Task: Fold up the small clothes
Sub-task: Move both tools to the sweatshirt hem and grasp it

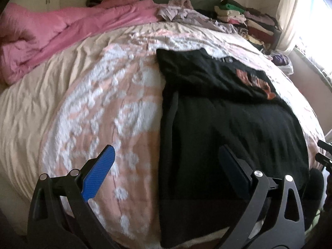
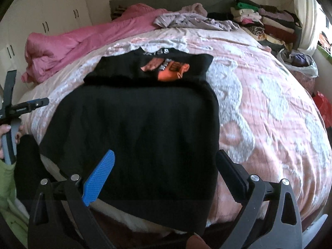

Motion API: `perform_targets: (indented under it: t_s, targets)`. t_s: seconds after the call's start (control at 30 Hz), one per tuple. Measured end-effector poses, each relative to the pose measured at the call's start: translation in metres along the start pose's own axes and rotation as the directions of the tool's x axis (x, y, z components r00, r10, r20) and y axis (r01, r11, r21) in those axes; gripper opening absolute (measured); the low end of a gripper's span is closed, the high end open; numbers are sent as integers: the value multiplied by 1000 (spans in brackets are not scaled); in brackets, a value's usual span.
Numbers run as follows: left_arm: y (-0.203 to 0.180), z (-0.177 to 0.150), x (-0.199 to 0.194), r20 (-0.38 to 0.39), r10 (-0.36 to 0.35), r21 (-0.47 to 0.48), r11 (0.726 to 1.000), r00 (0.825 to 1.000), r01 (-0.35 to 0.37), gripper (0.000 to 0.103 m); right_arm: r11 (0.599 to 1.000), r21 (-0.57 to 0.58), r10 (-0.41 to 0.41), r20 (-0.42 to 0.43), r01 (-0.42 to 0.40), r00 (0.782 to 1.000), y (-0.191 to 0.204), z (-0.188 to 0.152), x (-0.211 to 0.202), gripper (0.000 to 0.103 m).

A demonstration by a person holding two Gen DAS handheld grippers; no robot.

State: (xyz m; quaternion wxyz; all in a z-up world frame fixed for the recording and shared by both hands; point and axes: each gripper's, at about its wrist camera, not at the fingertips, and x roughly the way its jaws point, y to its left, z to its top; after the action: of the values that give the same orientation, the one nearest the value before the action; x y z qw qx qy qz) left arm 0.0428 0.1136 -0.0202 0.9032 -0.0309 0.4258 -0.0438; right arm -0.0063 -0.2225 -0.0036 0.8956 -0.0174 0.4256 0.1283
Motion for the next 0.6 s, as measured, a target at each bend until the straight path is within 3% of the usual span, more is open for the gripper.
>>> perform_targets:
  t_s: [0.13,0.27,0.37,0.53,0.6]
  targets:
    - [3,-17,1,-29,-16,-14,1000,999,16,92,1000,2,-17,-14,17,1000,-2,-8,1,97]
    - [6,-34,3,-59,-35,-29,999,998,34,85,1000,18,-25,-25,26,999,-6,-16,2,97]
    - [7,-45,5,-88,-59,-38,998,994,56,74,999,32,-38,-40,39,998,-11,-23,4,97]
    - [7,-57,12,-146,-137,-74,989,980,127,41,998,44,-49,-78,52,996,-17,-31,9,96]
    - [5,-62,15,-169,-161,-77,986,972,150,34,997,45,-51,-92,55,994,-19,-35,11,96]
